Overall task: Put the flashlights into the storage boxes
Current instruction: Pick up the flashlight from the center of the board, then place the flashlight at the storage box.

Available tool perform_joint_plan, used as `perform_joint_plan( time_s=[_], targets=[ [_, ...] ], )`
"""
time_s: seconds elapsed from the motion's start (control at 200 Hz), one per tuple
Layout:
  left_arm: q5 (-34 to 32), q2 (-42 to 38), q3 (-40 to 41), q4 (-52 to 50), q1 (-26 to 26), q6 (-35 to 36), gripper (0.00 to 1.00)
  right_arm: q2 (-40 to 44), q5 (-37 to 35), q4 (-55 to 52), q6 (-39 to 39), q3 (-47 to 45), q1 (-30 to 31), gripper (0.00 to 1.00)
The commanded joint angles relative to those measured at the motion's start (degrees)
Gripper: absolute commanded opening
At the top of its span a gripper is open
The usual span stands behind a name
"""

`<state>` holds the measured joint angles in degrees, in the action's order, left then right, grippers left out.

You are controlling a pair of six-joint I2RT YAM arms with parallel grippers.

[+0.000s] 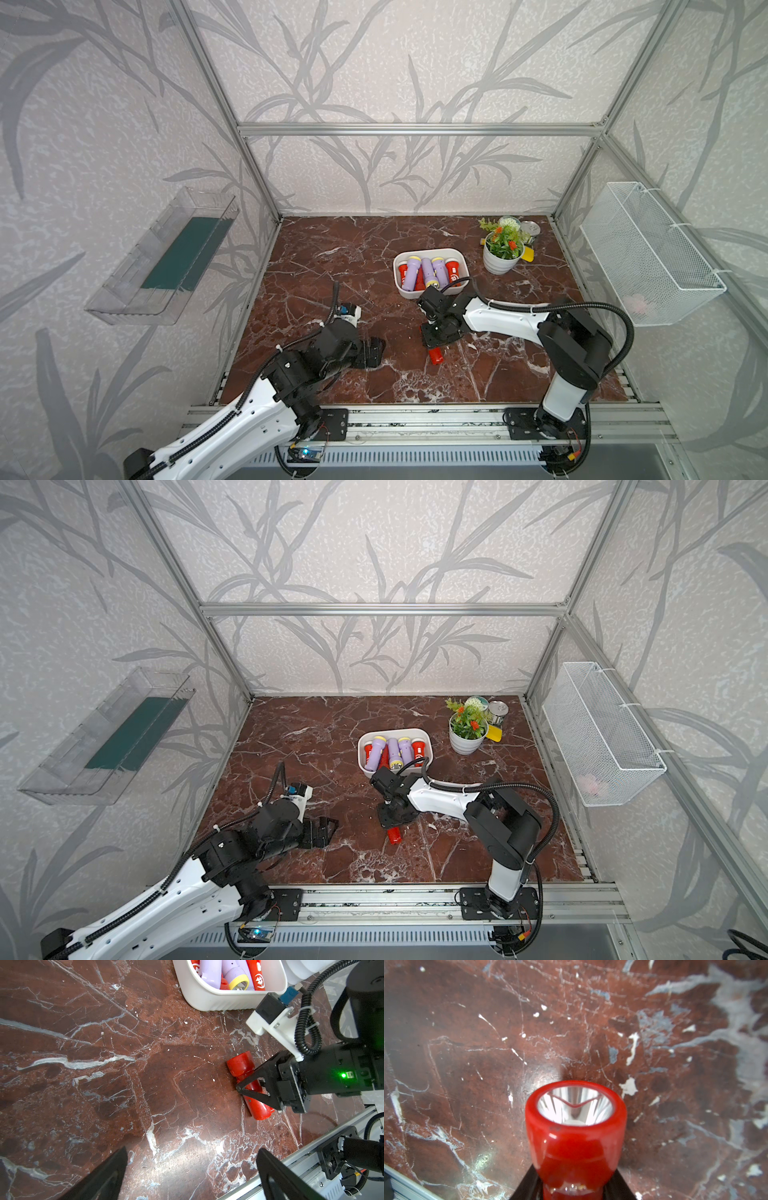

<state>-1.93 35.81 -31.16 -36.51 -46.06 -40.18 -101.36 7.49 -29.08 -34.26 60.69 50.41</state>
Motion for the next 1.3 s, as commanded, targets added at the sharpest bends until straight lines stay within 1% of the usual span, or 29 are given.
perform_joint_plan(
  time_s=[0.0,0.16,0.175,0.3,0.535,0.745,0.765,1.005,1.3],
  targets=[
    [-2.06,0.24,-1.88,-1.4,-0.32,0.72,0.99,1.13,-1.06,-2.65,0.41,2.01,0.39,0.39],
    [-2.45,1.08,-2.06,-0.83,-0.25,0.94,0.99,3.34,-2.58,-5.78,1.45,4.12,0.39,0.39],
    [-2.45,1.14,-2.2,-0.71,-0.25,0.98,0.99,4.79,-2.71,-6.15,1.54,4.28,0.38,0.39],
    [-2.65,2.51,-3.07,-0.37,-0.21,1.59,0.99,6.69,-4.84,-9.68,2.98,7.63,0.38,0.4],
    [-2.82,4.65,-3.53,1.54,-0.18,2.65,0.99,6.5,-6.93,-14.55,6.56,15.32,-1.24,0.41],
    [-3.2,6.84,-3.6,2.46,-0.17,3.26,0.99,3.89,-5.51,-15.24,9.87,20.68,-6.46,0.4],
    [-3.17,6.97,-3.75,2.5,-0.17,3.35,0.99,2.25,-5.28,-15.22,10.14,21.28,-7.07,0.41],
    [-3.1,10.61,-5.78,4.39,-0.08,4.21,0.99,-5.25,-1.46,-15.72,13.46,29.62,-14.82,0.41],
    [-3.18,16.07,-8.78,6.14,-0.09,5.37,0.99,-13.89,2.24,-16.88,15.69,37.74,-21.59,0.41]
  ],
)
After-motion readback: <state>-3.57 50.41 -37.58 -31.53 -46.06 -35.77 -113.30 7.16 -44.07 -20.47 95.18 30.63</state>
